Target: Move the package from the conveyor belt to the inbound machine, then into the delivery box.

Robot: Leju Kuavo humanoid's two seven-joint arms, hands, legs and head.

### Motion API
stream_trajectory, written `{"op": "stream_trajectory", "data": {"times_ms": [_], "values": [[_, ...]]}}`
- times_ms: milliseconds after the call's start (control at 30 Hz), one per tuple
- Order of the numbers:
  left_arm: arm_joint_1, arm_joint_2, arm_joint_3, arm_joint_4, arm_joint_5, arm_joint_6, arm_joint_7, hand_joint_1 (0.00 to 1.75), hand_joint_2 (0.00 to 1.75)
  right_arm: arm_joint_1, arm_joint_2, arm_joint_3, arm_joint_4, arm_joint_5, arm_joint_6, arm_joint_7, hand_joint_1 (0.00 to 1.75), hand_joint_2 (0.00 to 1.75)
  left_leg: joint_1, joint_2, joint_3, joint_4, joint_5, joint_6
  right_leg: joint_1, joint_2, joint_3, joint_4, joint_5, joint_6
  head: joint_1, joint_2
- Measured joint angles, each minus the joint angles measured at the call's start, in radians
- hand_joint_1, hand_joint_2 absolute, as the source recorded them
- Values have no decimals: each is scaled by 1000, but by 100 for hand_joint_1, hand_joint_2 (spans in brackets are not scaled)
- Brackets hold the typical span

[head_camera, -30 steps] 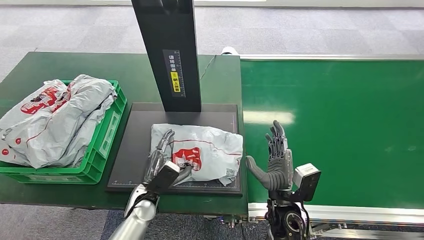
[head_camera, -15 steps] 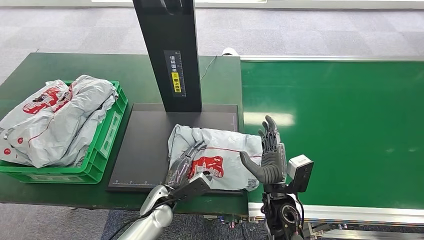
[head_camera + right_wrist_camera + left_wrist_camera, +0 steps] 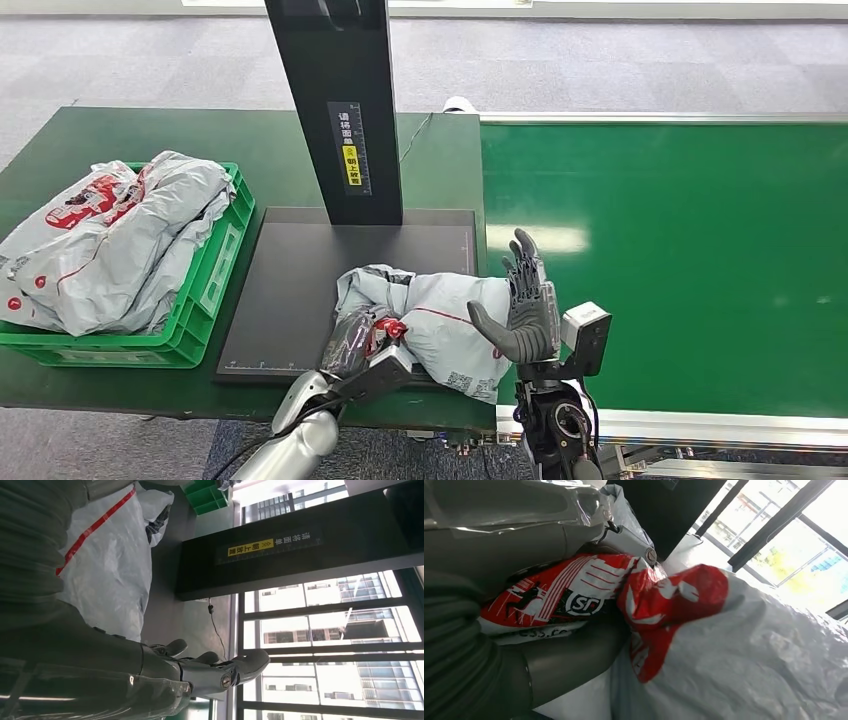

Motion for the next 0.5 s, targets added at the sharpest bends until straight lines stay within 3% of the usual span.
{"op": "stream_trajectory", "data": {"times_ms": [233, 433, 500], "values": [[22, 5, 30, -31, 56, 30, -67, 175, 175, 4, -2, -4, 0, 2, -5, 6, 0, 175, 0, 2, 0, 0, 0, 0, 0, 1, -1, 0, 0, 0, 0, 0], [72, 17, 41, -130, 70, 24, -64, 175, 175, 11, -3, -6, 0, 7, -7, 8, 0, 175, 0, 2, -1, 0, 0, 0, 0, 1, -3, 0, 0, 0, 0, 0], [121, 49, 46, -276, 90, 37, -69, 175, 175, 21, -4, -12, -1, 14, -8, 7, 0, 175, 0, 2, -3, 0, 0, 0, 1, 1, -5, 0, 0, 0, 0, 0]]}}
